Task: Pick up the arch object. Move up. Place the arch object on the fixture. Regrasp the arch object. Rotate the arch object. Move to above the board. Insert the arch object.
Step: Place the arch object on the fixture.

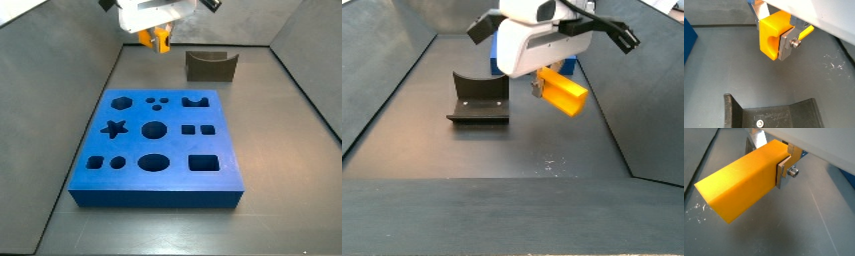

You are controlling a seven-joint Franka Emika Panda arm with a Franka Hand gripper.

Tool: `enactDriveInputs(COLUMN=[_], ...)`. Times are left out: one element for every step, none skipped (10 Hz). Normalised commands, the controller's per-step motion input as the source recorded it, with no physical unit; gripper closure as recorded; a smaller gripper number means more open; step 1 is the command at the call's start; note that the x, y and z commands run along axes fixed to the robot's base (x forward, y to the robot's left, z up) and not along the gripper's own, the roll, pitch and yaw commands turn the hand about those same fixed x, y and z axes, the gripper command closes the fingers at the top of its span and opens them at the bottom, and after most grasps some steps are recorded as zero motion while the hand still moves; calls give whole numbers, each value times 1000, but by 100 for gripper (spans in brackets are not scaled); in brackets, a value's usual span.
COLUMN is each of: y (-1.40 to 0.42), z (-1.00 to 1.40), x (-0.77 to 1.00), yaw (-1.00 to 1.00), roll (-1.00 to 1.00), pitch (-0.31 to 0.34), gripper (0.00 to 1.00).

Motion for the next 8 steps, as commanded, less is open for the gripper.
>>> enactDriveInputs(y=[1,2,3,5,6,7,8,9], z=[1000,1000,1000,1000,1000,1000,1000,994], x=[-8,-11,-16,-20,-23,-24,-28,-28], yaw=[-3,-6,-13,-20,-22,-22,-19,-14], roll=[23,30,44,62,75,83,96,105], pitch=[23,30,44,48,53,54,60,61], gripper=[100,100,100,100,100,100,100,100])
